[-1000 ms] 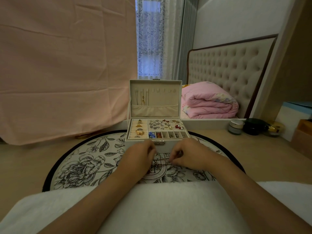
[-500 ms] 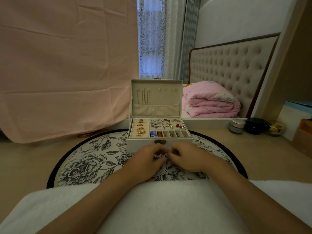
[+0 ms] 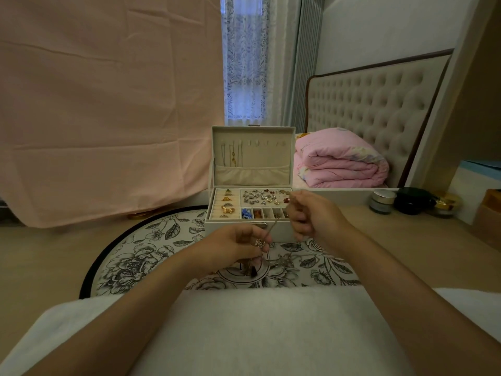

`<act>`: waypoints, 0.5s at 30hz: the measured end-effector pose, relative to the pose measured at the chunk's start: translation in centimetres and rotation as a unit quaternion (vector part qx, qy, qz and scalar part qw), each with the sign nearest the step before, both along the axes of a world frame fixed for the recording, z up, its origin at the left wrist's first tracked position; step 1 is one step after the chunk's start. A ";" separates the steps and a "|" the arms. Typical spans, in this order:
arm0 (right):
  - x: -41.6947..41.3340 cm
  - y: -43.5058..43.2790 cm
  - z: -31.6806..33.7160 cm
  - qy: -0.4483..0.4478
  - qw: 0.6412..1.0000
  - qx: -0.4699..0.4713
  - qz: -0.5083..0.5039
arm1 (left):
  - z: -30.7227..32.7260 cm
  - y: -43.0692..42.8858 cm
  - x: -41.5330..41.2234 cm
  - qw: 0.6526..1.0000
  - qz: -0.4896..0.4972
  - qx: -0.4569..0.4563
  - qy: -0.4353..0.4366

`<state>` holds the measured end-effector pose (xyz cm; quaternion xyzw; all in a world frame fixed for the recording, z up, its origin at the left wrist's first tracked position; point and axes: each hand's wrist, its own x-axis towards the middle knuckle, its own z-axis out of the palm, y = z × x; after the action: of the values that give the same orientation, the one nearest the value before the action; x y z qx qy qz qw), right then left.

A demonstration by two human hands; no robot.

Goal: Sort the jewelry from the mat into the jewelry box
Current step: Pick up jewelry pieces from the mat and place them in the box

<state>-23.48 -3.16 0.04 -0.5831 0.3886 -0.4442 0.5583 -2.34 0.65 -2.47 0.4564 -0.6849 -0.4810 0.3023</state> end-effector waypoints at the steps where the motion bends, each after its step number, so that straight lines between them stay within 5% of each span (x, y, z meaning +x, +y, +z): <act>1: -0.1 -0.1 0.1 -0.005 1.000 0.014 -0.018 | 0.1 0.0 0.2 1.000 0.001 0.001 -0.020; 6: -0.2 0.0 0.4 0.064 0.995 -0.005 -0.075 | 0.1 -0.4 1.0 0.994 0.038 -0.014 -0.102; 15: -1.8 0.0 -0.5 0.250 0.953 -0.164 -0.057 | 0.2 -0.6 0.6 0.979 0.190 -0.026 -0.073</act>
<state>-25.33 -3.14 -0.49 -0.7359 0.4697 -0.3730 0.3140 -1.79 0.02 -2.32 0.6040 -0.6182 -0.3626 0.3486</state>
